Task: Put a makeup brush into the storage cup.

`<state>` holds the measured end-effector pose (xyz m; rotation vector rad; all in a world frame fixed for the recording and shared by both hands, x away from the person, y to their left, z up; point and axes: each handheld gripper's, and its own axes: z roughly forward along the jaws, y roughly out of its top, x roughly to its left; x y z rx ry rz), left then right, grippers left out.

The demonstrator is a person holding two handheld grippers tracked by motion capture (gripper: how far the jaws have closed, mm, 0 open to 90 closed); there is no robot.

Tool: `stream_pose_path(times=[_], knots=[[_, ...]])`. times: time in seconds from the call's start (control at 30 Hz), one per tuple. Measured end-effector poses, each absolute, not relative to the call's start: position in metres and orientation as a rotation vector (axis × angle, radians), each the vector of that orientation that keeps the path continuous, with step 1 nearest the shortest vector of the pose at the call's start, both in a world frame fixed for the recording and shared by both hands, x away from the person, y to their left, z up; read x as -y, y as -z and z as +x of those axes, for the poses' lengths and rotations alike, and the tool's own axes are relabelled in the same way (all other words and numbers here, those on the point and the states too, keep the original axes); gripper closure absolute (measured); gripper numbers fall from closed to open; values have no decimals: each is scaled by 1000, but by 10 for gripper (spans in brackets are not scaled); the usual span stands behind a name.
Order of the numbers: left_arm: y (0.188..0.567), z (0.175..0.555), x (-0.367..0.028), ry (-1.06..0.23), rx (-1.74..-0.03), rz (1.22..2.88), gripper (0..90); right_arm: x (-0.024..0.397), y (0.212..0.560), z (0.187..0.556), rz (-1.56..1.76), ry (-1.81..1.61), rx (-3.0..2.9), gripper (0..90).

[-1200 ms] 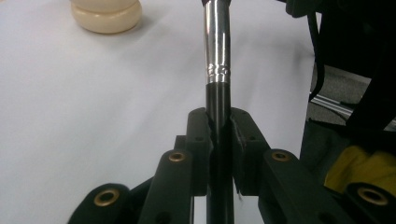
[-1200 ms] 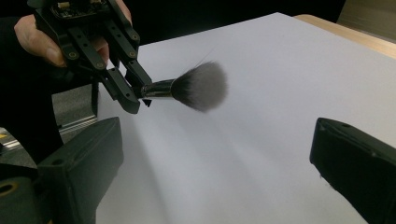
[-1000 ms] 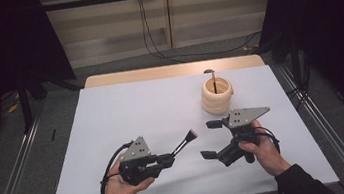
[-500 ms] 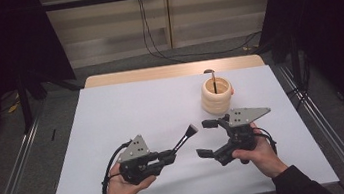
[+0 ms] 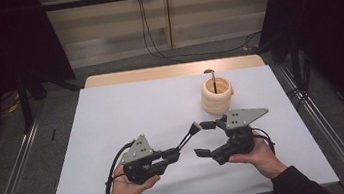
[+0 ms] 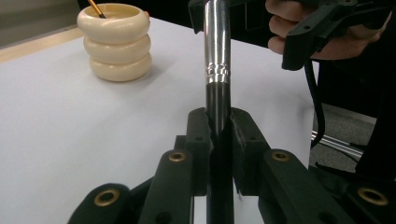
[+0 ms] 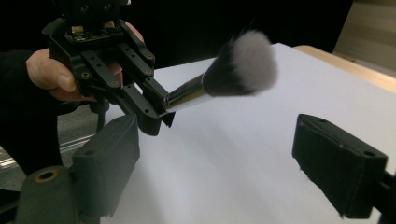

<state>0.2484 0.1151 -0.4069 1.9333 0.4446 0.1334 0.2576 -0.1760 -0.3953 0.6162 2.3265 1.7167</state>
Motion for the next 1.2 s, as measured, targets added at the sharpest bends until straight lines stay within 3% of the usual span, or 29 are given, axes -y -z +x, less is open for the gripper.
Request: stream_pose_path(times=[0.23,0.83,1.2], knots=[[405,248,-107,-138,-418,1927,795,178,396,260,625,-1780,-2331,255],[415,245,-96,-133,-398,1968,794,178,404,264,683,-1926,-2345,632],[426,246,-92,-114,-376,1979,784,175,402,263,668,-1979,-2377,756]])
